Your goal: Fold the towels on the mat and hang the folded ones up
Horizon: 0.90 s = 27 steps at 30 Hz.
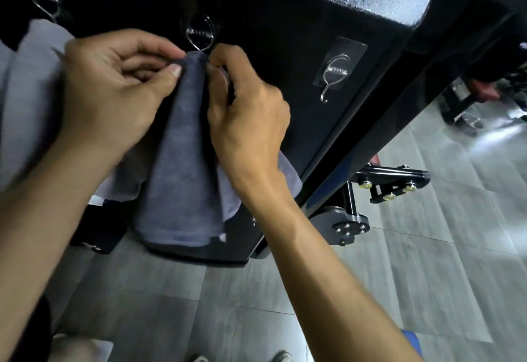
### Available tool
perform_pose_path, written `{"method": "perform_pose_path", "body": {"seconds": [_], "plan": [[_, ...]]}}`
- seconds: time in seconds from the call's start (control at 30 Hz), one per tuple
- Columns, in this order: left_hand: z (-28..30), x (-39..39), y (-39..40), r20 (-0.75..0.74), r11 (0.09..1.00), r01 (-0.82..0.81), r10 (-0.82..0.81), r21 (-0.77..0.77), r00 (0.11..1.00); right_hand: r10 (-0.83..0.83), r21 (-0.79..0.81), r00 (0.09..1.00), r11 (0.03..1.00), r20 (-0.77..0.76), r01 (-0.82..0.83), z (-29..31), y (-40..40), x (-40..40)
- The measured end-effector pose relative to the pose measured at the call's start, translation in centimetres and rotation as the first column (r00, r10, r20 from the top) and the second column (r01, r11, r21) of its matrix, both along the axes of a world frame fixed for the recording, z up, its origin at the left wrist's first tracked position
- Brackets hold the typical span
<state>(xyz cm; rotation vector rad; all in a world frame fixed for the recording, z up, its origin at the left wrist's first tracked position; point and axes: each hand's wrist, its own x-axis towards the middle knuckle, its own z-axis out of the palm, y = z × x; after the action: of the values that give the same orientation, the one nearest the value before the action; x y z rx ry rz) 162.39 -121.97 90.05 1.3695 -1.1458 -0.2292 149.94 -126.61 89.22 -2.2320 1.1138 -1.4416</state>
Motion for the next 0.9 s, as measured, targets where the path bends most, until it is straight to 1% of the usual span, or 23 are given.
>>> {"method": "perform_pose_path", "body": {"seconds": [0.1, 0.17, 0.2, 0.23, 0.27, 0.3, 0.37, 0.4, 0.43, 0.5, 0.53, 0.6, 0.67, 0.8, 0.9], "plan": [[-1.1, -1.3, 0.1, -0.041, 0.998, -0.068, 0.068, -0.001, 0.997, -0.059, -0.057, 0.989, 0.997, -0.133, 0.052, -1.0, 0.2, -0.4], [-1.9, -1.4, -0.1, -0.068, 0.991, -0.129, 0.127, -0.021, 0.99, -0.056, -0.098, 0.986, 0.994, -0.155, 0.041, -1.8, 0.5, -1.2], [-2.2, -1.1, -0.1, -0.056, 0.993, -0.118, 0.118, -0.004, 0.991, -0.042, -0.11, 0.986, 0.994, -0.159, 0.025, -2.2, 0.6, -1.7], [-2.8, -0.8, -0.1, -0.053, 0.997, -0.072, 0.074, 0.038, 0.996, -0.029, -0.107, 0.985, 0.994, -0.173, 0.011, -2.8, 0.8, -2.2], [-3.5, -0.4, 0.1, -0.073, 0.997, -0.015, 0.02, 0.074, 0.997, -0.015, -0.085, 0.982, 0.996, -0.191, -0.001, -3.4, 1.1, -2.8], [-4.5, -0.2, 0.5, -0.092, 0.995, 0.003, 0.007, 0.102, 0.996, -0.005, -0.05, 0.978, 0.999, -0.207, -0.006, -4.2, 1.4, -3.4], [-8.1, -0.5, 2.6, -0.096, 0.98, -0.109, 0.126, 0.167, 0.987, 0.009, 0.036, 0.972, 0.999, -0.234, 0.0, -6.0, 2.4, -5.2], [-10.8, -1.4, 3.9, -0.113, 0.967, -0.164, 0.189, 0.196, 0.975, 0.019, 0.092, 0.97, 0.996, -0.243, 0.004, -7.4, 3.1, -6.5], [-13.5, -2.5, 5.6, -0.167, 0.953, -0.187, 0.23, 0.239, 0.959, 0.025, 0.148, 0.968, 0.989, -0.248, 0.013, -9.0, 3.8, -7.8], [-19.1, -5.6, 8.9, -0.316, 0.916, -0.112, 0.246, 0.386, 0.916, 0.013, 0.26, 0.96, 0.964, -0.278, 0.063, -12.7, 6.0, -11.1], [-21.4, -7.2, 10.6, -0.358, 0.891, -0.043, 0.226, 0.452, 0.906, 0.012, 0.32, 0.953, 0.943, -0.303, 0.09, -14.6, 7.2, -12.8], [-25.0, -10.9, 13.5, -0.373, 0.814, 0.109, 0.139, 0.571, 0.917, 0.019, 0.45, 0.934, 0.879, -0.355, 0.153, -18.3, 10.3, -16.6], [-27.3, -14.6, 15.4, -0.387, 0.744, 0.217, 0.061, 0.632, 0.92, 0.005, 0.555, 0.924, 0.801, -0.382, 0.225, -21.5, 13.7, -20.5], [-28.8, -21.6, 16.0, -0.398, 0.644, 0.374, -0.116, 0.668, 0.91, -0.071, 0.71, 0.913, 0.605, -0.402, 0.36, -25.1, 20.3, -28.3], [-28.3, -27.4, 15.5, -0.401, 0.601, 0.462, -0.244, 0.652, 0.883, -0.147, 0.764, 0.893, 0.469, -0.426, 0.442, -26.4, 24.0, -34.0]]}}
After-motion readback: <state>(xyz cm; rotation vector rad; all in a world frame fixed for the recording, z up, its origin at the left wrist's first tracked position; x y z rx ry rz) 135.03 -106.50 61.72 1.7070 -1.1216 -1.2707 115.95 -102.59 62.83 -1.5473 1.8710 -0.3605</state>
